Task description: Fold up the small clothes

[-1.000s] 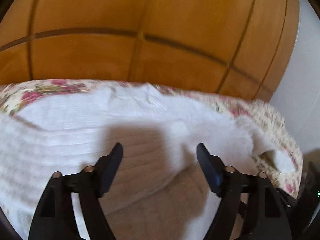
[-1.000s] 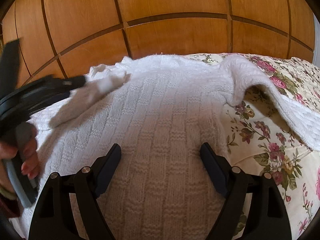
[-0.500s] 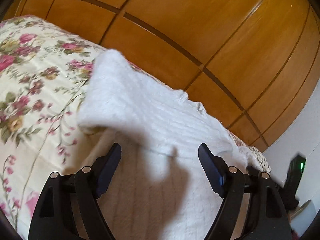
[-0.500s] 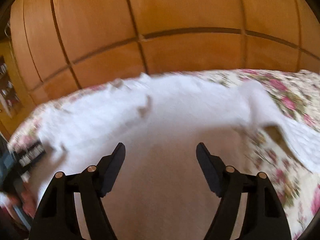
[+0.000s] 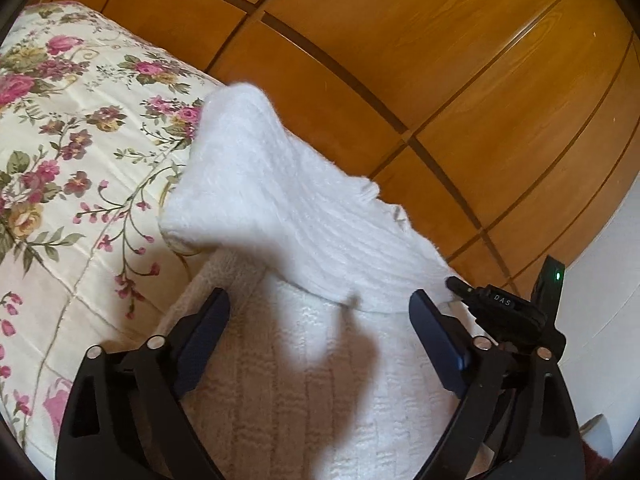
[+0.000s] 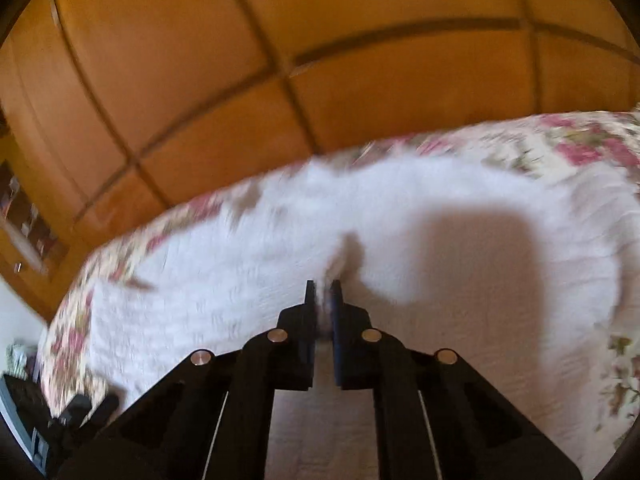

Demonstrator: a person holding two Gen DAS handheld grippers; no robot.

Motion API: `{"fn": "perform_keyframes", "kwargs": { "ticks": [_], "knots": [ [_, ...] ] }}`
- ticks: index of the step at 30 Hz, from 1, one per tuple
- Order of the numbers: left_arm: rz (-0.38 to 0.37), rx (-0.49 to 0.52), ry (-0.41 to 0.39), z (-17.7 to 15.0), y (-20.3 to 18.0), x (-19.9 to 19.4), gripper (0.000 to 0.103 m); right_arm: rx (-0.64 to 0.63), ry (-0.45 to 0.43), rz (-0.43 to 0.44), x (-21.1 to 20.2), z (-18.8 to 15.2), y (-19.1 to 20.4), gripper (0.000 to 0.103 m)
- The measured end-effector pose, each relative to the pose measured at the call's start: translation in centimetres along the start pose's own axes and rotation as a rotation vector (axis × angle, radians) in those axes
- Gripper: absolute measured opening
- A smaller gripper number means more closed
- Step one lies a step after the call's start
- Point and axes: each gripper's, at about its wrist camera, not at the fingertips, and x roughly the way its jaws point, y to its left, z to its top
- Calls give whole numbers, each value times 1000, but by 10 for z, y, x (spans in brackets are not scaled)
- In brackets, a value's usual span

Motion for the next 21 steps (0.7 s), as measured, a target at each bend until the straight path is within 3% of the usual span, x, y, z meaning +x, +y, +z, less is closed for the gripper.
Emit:
{"fn": "perform_keyframes", "kwargs": {
  "ticks": [3,6,8,13,16,18,21],
  "knots": [
    [-12,-11,34,10,-5,5,95,25,-18,-26,1,-4,-10,6],
    [-54,-66,24,22,-2,10,95,31,-10,-6,7,-14,-12,6],
    [-43,-95,16,31,3,17,95,32,-13,-3,7,-11,-11,6],
    [47,-161,-190,51,18,8,95,-4,-100,-33,-14,-9,-4,6],
    [101,-112,-205,44,15,8,93,-25,-121,-74,-19,-12,-1,5],
    [149,-98,-220,40,11,4,86,-21,-78,-87,-12,-14,-4,6],
    [314,-185,-272,36,23,-9,86,15,19,-90,6,-16,-13,6]
  ]
}}
